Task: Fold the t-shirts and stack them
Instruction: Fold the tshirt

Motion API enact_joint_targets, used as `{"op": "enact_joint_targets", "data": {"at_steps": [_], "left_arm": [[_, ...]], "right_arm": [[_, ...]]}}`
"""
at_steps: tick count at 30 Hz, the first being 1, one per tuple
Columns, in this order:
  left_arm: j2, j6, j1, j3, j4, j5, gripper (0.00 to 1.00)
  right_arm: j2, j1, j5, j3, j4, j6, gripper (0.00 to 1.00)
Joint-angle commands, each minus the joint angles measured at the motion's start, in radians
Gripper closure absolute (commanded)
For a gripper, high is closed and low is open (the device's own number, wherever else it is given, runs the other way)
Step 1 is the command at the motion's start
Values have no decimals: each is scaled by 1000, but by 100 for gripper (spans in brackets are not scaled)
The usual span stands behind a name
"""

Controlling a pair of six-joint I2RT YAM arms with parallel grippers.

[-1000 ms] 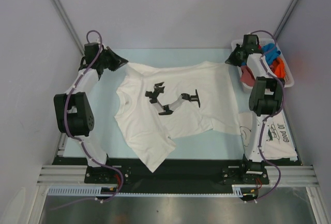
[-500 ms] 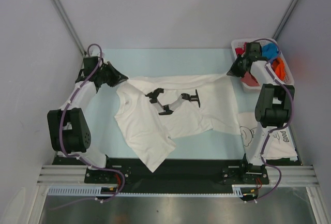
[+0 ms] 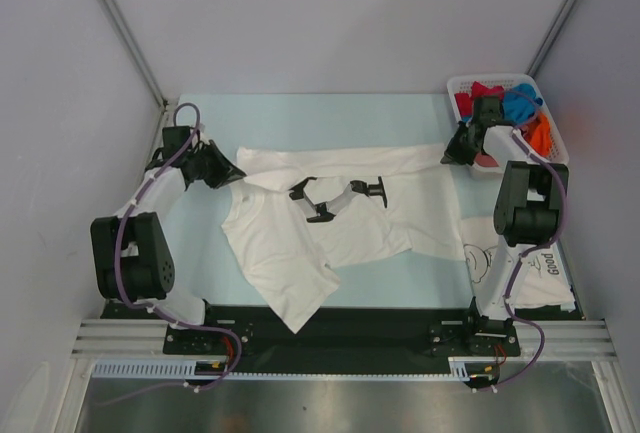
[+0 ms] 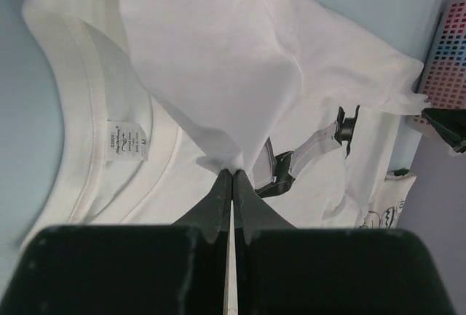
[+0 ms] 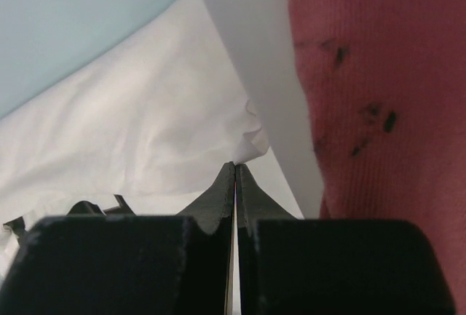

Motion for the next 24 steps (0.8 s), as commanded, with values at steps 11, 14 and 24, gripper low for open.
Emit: {"op": "enact_joint_targets", "data": {"at_steps": [11,14,24], "left_arm": [[-76,65,33,-20,-35,-31,100],[-79,67,56,-23,-39,-14,100],[-48,70,61,-43,-36,1,100]], "right_arm": [[-52,-5,38,-46,14,-37,100],[-63,-5,55,-60,16,-44,100],[-48,-14,50,-59,13,-41,100]]}}
